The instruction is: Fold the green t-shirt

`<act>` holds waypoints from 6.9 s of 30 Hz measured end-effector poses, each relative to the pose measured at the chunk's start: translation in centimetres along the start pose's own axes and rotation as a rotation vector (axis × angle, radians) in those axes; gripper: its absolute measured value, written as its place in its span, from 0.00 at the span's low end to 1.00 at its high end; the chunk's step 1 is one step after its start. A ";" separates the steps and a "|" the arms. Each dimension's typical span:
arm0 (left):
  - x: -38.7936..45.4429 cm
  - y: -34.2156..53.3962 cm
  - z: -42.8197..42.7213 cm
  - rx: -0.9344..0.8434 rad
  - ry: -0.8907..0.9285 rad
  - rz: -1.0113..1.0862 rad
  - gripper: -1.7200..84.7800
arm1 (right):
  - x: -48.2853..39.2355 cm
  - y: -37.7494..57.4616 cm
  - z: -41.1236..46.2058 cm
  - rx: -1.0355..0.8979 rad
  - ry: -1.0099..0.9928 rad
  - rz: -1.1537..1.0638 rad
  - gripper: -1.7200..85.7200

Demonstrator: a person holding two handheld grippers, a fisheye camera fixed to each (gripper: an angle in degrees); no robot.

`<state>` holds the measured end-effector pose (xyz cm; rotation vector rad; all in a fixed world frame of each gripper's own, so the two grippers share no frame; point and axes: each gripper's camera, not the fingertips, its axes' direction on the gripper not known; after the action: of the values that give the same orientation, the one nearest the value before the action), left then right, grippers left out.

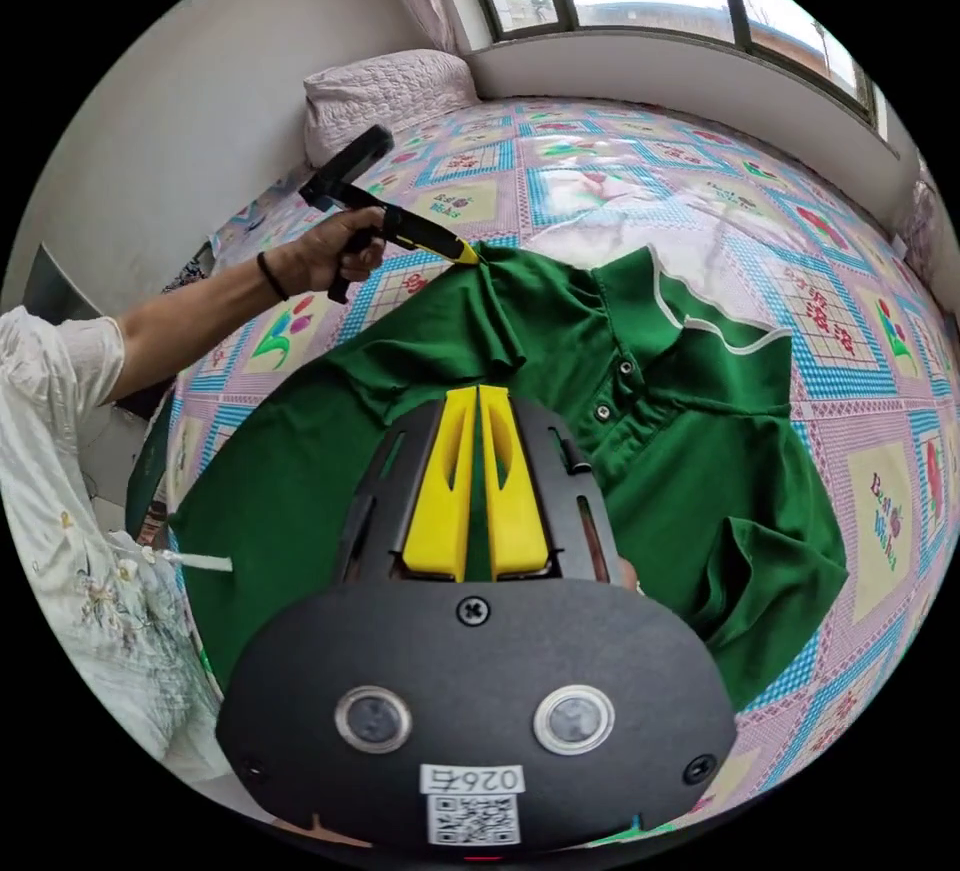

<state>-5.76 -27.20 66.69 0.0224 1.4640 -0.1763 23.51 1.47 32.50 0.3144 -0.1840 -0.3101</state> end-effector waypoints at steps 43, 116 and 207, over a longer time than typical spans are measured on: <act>2.8 -6.2 -0.4 0.020 0.244 0.051 0.01 | -4.4 -4.7 -1.6 0.017 -0.119 0.191 0.01; 75.2 39.4 -57.5 1.029 0.047 0.522 0.03 | -65.9 42.0 -56.1 1.200 0.659 0.072 0.01; 41.2 27.0 -51.9 0.493 0.858 -0.089 0.02 | -16.4 32.1 -49.8 0.542 -0.087 0.699 0.01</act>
<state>-49.46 1.48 17.77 0.4840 2.2395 -0.6566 28.04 49.48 -5.61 0.7449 -0.4498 0.4306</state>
